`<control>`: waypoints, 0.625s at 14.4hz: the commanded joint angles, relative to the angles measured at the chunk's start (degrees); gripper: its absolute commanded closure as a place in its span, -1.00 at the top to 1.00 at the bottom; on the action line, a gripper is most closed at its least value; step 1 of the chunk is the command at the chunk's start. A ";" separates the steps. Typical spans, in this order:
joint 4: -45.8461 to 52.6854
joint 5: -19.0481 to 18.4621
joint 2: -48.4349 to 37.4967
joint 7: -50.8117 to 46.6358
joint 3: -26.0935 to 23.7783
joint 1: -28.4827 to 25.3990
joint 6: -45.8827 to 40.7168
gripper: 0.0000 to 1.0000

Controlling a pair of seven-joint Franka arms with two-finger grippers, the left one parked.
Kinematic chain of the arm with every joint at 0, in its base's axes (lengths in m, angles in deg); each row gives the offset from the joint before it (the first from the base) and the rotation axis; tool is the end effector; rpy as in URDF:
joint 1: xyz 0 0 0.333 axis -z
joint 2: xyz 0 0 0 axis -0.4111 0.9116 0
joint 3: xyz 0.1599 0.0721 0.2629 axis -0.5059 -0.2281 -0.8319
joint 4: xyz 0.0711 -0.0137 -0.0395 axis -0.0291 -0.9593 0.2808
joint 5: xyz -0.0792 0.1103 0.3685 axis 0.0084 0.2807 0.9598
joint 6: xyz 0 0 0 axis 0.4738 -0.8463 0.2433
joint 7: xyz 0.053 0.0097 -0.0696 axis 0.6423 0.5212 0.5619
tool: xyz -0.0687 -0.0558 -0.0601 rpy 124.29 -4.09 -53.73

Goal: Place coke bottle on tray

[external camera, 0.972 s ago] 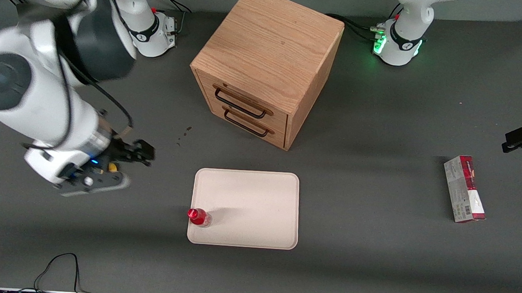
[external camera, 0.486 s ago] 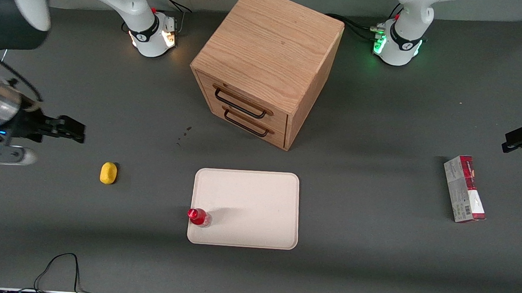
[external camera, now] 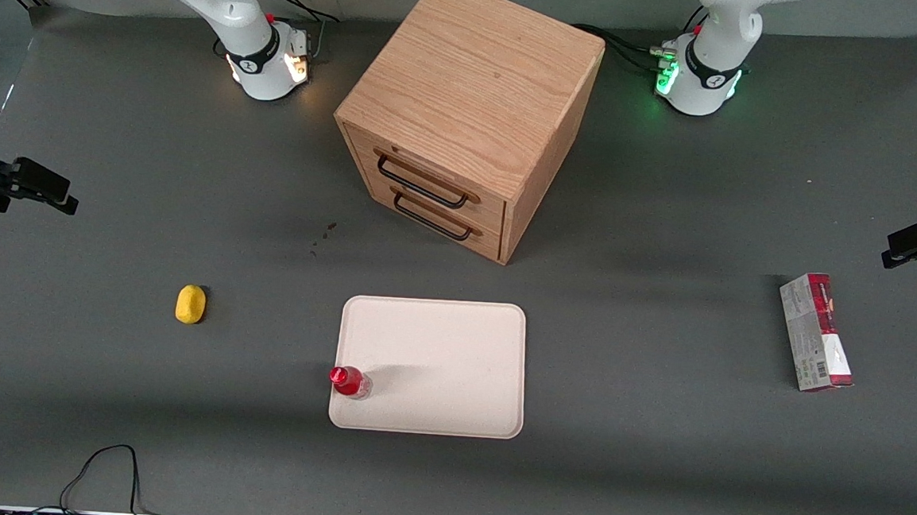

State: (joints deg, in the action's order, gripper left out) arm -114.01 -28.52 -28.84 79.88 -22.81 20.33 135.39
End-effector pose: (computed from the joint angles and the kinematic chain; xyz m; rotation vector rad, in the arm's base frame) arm 0.5788 -0.0305 0.6240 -3.1277 0.0424 -0.0061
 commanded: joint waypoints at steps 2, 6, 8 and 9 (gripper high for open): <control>-2.66 -0.11 -3.10 1.21 -3.72 4.12 1.34 1.00; -2.66 -2.22 -3.11 1.47 -3.54 3.86 0.11 1.00; -2.84 -2.13 -3.10 1.47 -3.54 3.77 -0.06 1.00; -2.84 -2.22 -3.02 1.47 -3.54 3.69 -0.15 1.00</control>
State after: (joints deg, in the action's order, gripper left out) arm -115.21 -29.92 -30.47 80.14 -25.74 23.66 135.24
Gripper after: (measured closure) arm 0.000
